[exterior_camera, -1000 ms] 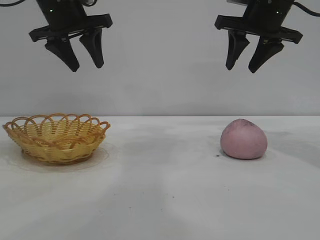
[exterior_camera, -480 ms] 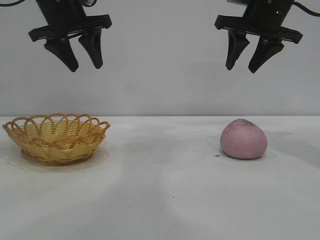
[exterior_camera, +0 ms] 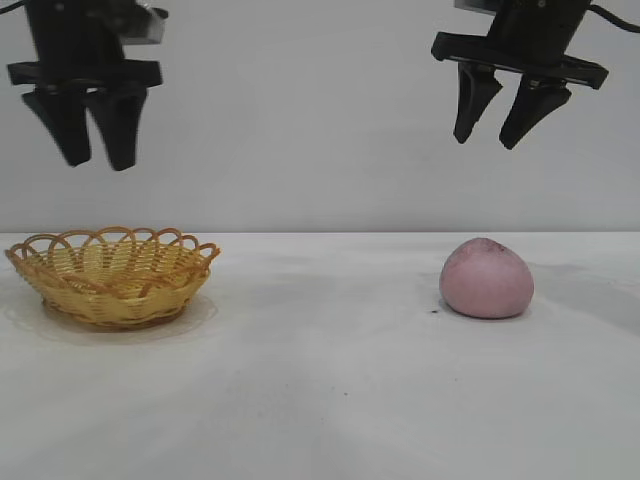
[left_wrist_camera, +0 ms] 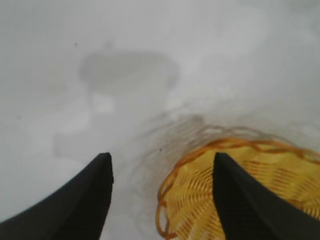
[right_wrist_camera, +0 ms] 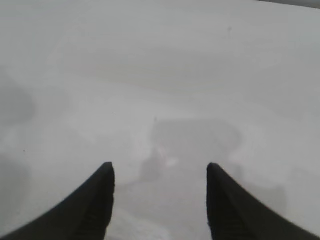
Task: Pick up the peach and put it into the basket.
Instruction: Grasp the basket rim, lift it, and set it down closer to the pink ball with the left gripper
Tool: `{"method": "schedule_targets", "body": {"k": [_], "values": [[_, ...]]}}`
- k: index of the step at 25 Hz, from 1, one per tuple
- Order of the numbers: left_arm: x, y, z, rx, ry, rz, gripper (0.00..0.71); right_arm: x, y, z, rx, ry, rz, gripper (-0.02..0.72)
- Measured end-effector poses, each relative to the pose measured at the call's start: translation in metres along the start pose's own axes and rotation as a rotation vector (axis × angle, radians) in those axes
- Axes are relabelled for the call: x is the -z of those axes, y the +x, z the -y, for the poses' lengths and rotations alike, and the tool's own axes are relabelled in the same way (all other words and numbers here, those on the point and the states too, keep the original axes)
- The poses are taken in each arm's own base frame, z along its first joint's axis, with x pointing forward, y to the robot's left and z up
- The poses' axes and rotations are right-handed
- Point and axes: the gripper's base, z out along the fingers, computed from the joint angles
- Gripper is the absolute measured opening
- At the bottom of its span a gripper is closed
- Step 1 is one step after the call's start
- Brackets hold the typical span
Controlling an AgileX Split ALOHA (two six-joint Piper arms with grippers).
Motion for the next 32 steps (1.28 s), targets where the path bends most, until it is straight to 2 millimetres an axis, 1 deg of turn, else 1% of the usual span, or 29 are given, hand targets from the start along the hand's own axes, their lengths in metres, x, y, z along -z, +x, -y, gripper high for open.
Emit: {"method": "schedule_targets", "body": {"k": [6,8,10,11,12,13,14,16,18,23,25,27,32], "values": [[-0.024,0.002,-0.001,0.005,0.036,-0.052,0.329,0.0,0.0,0.0,0.0,0.0,-0.002,0.349],[-0.032,0.003,-0.001,0.012,0.052,-0.074,0.233,0.0,0.0,0.0,0.0,-0.001,-0.004,0.349],[-0.036,0.004,0.001,0.023,0.075,-0.082,0.102,0.0,0.0,0.0,0.0,-0.001,-0.004,0.349],[-0.036,0.004,0.002,0.042,0.093,-0.08,0.066,0.0,0.001,0.0,0.0,-0.001,-0.006,0.349],[-0.035,0.002,0.005,0.069,0.118,-0.066,0.049,0.0,0.001,0.0,0.0,-0.001,-0.008,0.349],[-0.034,0.001,0.007,0.093,0.144,-0.054,0.066,0.0,0.001,0.0,0.0,-0.002,-0.01,0.349],[-0.033,0.001,0.011,0.123,0.182,-0.042,0.0,0.0,0.001,0.0,0.0,-0.002,-0.011,0.349],[-0.031,0.004,0.02,0.188,0.243,-0.005,0.0,0.0,0.002,0.0,0.001,-0.003,-0.021,0.349],[-0.028,0.01,0.032,0.254,0.255,0.051,0.0,0.0,0.002,0.0,0.001,-0.004,-0.026,0.349],[-0.037,0.045,0.075,0.372,0.359,0.112,0.0,0.0,0.003,0.0,0.003,-0.002,-0.03,0.349],[-0.041,0.053,0.088,0.388,0.388,0.134,0.0,0.0,0.003,0.0,0.003,-0.002,-0.03,0.349],[-0.046,0.059,0.094,0.416,0.406,0.135,0.0,0.0,0.003,-0.001,0.005,-0.003,-0.033,0.349],[-0.05,0.062,0.094,0.46,0.409,0.148,0.0,-0.001,0.004,-0.003,0.011,-0.005,-0.041,0.349]]}}
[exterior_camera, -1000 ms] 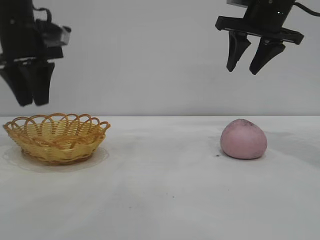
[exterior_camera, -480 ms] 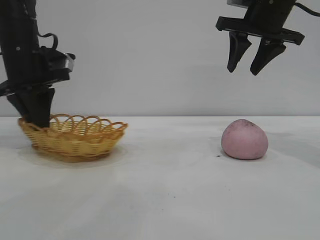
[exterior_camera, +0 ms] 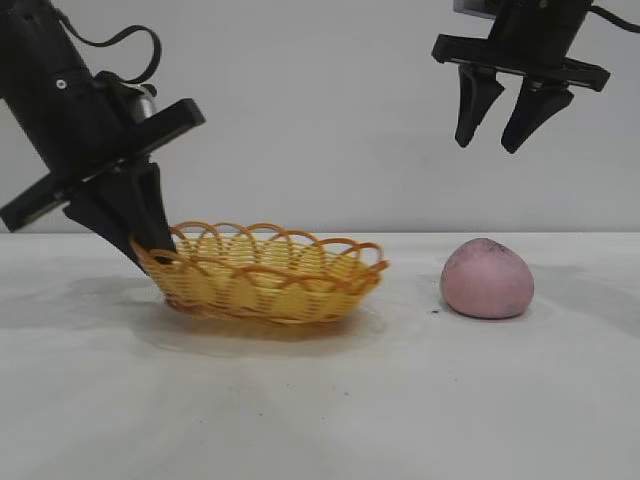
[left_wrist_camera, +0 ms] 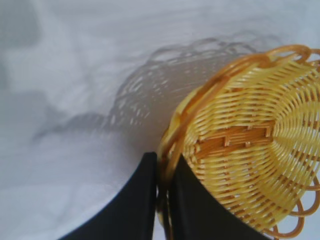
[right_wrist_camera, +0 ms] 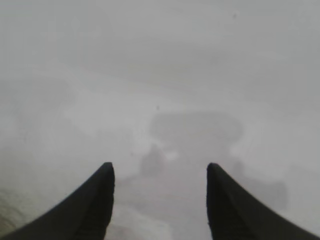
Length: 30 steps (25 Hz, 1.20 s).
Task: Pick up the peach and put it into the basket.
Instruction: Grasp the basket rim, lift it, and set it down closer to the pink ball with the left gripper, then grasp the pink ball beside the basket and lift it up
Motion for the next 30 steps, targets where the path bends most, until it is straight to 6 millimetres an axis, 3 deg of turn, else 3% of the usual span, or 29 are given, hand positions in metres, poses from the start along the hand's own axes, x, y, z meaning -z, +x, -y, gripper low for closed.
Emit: {"method": "schedule_targets", "body": {"k": [1,5,10,12,15,19,23,26,30], "values": [[0.0,0.0,0.0,0.008,0.004,0.001,0.066,0.0,0.0,-0.001,0.001,-0.001,-0.003,0.349],[0.0,0.001,0.0,0.017,0.01,0.0,0.066,0.0,0.001,-0.003,0.006,-0.005,-0.01,0.349],[0.0,0.002,0.001,0.015,0.019,-0.018,0.337,0.0,0.002,-0.004,0.007,-0.007,-0.022,0.349],[0.003,0.003,0.003,-0.01,0.013,-0.026,0.393,0.0,0.003,-0.004,0.008,-0.008,-0.028,0.349],[0.019,0.002,0.006,-0.072,-0.012,-0.011,0.38,0.0,0.003,-0.004,0.008,-0.009,-0.034,0.349],[0.056,-0.002,0.002,-0.157,-0.084,0.049,0.405,0.0,0.003,-0.004,0.008,-0.009,-0.038,0.349],[0.091,-0.006,-0.015,-0.241,-0.331,0.114,0.405,-0.001,0.005,-0.008,0.019,-0.014,-0.05,0.349],[0.102,-0.006,-0.035,-0.186,-0.515,0.11,0.405,-0.002,0.008,-0.018,0.049,-0.029,-0.082,0.349],[0.114,-0.002,-0.046,-0.133,-0.576,0.117,0.405,-0.003,0.018,-0.033,0.085,-0.058,-0.185,0.349]]}}
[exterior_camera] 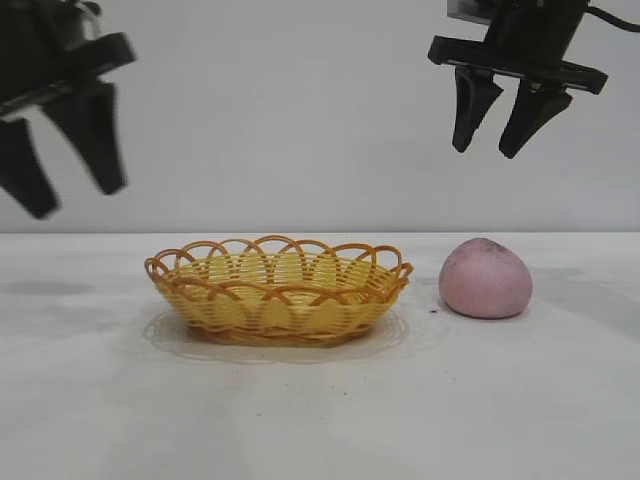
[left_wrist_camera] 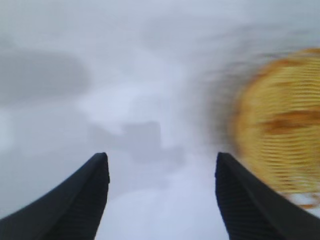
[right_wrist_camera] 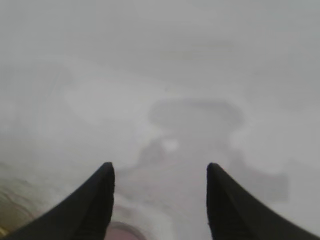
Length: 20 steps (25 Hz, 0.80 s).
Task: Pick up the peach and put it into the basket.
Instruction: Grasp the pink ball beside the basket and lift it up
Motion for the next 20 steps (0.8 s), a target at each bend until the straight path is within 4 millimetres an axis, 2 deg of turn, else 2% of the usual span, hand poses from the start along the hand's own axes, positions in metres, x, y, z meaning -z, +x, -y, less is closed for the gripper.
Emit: {"method": "schedule_targets", "body": {"k": [2,6,9,11,15,18,20], "values": [[0.006,0.009,-0.002,0.011,-0.012,0.012,0.405,0.0,0.005,-0.002,0.006,-0.012,-0.06,0.349],[0.025,0.042,-0.004,0.035,-0.017,0.05,0.405,0.0,0.009,-0.002,0.019,-0.007,-0.099,0.349],[0.053,0.071,-0.006,0.039,-0.015,0.111,0.405,0.0,0.009,-0.001,0.022,-0.001,-0.098,0.349],[0.086,0.094,-0.007,0.05,-0.013,0.199,0.405,0.0,0.009,-0.001,0.022,-0.001,-0.098,0.349],[0.147,0.152,-0.012,0.081,-0.014,0.332,0.405,-0.002,0.012,-0.001,0.016,-0.001,-0.109,0.349],[0.175,0.201,-0.016,0.123,-0.014,0.446,0.405,-0.006,0.016,0.0,0.012,-0.002,-0.127,0.349],[0.182,0.231,-0.018,0.143,-0.019,0.485,0.405,-0.006,0.015,-0.001,0.011,-0.003,-0.122,0.349]]}}
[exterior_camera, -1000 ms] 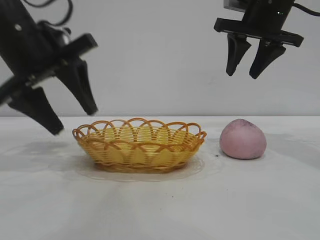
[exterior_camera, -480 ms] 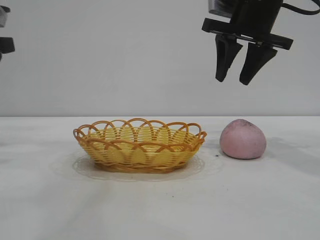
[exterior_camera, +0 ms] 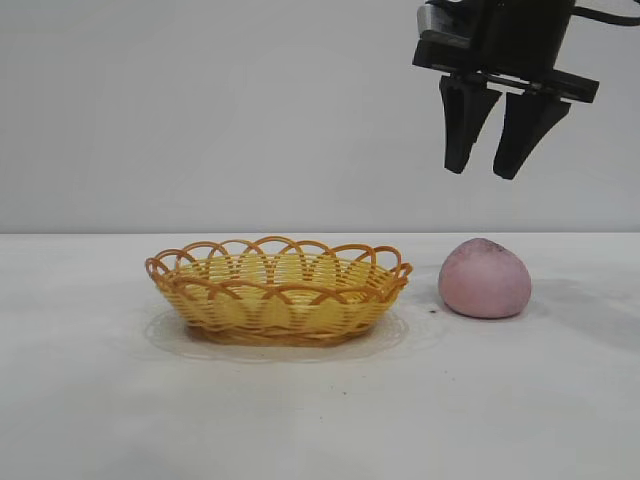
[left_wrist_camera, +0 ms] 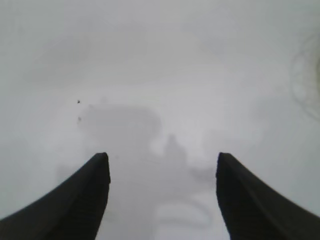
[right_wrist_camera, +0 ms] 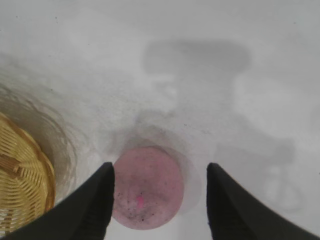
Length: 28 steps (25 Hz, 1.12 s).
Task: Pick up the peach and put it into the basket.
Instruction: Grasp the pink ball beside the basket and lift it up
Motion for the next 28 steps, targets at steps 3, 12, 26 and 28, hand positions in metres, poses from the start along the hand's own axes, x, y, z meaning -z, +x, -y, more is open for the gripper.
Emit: {"method": "schedule_targets", "body": {"k": [3,12,26,28], "values": [[0.017,0.035,-0.009,0.013,-0.033,-0.016,0.405,0.0,-0.001,-0.001,-0.002,-0.005,0.006,0.349],[0.031,0.064,-0.006,0.044,0.069,0.039,0.405,-0.002,0.0,-0.016,0.022,-0.03,-0.007,0.349],[0.028,0.084,0.008,-0.046,0.259,0.059,0.405,-0.02,0.002,-0.013,0.014,-0.033,-0.057,0.349],[0.028,0.084,0.008,-0.044,0.254,0.059,0.405,-0.022,0.002,-0.012,0.014,-0.032,-0.061,0.349]]}}
